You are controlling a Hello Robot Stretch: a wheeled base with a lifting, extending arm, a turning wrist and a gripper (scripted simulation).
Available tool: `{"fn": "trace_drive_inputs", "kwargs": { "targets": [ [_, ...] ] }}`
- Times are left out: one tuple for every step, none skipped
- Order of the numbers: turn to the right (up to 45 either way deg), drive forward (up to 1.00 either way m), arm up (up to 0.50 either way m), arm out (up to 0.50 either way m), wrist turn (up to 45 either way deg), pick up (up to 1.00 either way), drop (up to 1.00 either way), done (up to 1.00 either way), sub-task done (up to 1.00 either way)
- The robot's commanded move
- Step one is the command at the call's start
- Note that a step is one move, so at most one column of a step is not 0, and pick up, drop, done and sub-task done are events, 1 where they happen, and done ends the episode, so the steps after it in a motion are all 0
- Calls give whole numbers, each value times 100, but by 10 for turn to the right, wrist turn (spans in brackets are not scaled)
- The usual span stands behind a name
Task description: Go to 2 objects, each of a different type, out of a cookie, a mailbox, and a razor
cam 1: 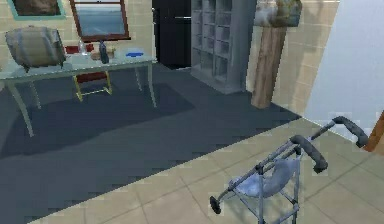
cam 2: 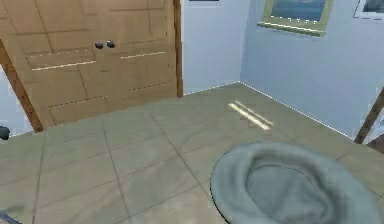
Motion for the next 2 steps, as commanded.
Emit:
{"fn": "trace_drive_inputs", "kwargs": {
  "targets": [
    [-270, 0, 0, 0, 0, 0, 0, 0, 0],
    [0, 90, 0, 0, 0, 0, 0, 0, 0]
  ]
}}
